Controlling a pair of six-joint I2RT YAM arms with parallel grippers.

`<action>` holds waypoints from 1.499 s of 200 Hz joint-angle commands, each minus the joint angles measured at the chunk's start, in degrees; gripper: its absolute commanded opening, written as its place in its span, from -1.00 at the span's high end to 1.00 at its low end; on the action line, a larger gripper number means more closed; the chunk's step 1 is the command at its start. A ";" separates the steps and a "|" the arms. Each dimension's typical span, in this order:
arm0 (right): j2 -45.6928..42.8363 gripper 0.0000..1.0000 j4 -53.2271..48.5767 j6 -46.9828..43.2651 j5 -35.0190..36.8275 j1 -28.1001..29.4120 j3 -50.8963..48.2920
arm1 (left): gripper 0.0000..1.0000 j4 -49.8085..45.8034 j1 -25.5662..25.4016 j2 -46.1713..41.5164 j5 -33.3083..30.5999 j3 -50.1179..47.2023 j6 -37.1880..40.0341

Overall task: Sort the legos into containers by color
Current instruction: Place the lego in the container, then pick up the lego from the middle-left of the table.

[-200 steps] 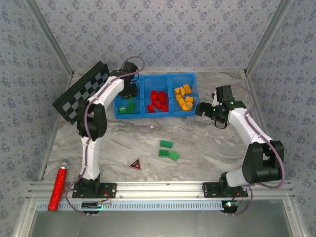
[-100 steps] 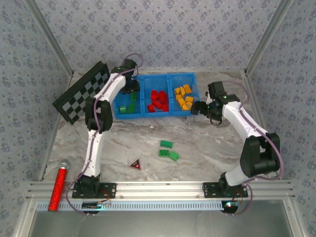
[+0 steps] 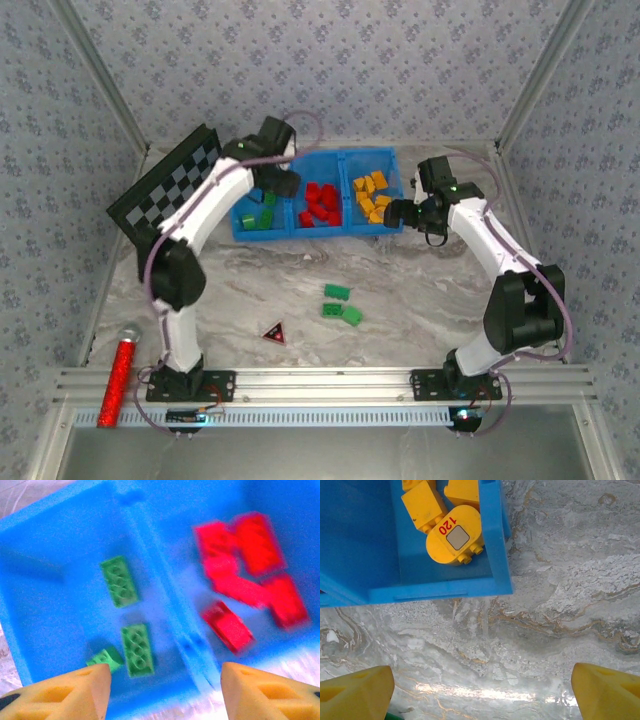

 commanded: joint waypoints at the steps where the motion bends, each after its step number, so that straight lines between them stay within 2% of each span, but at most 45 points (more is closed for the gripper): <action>1: -0.15 -0.86 -3.32 -3.06 1.05 0.00 2.15 | -0.24 3.72 -5.09 -8.68 1.47 -13.85 15.38; 25: -0.72 -0.87 -4.60 -3.97 1.10 -0.10 2.39 | -0.29 8.56 -8.90 -16.98 9.35 -25.69 20.97; 59: -1.65 -0.87 -6.04 -4.85 1.24 0.12 2.23 | -0.28 12.30 -12.65 -19.38 15.25 -32.42 23.52; 101: -2.57 -0.87 -7.02 -5.42 2.04 0.02 1.62 | -0.26 23.16 -18.64 -16.80 13.04 -37.95 23.40; 141: -4.23 -0.87 -7.83 -5.51 2.99 -0.21 0.62 | -0.25 28.56 -21.00 -14.59 14.57 -40.05 24.20; 202: -4.54 -0.87 -4.55 -3.05 2.28 0.03 -2.08 | -0.24 29.09 -23.32 -11.09 14.05 -40.25 26.06; 300: -2.00 -0.87 -4.70 -5.25 2.30 -0.76 -1.38 | -0.22 26.83 -25.53 -5.83 12.60 -38.85 28.19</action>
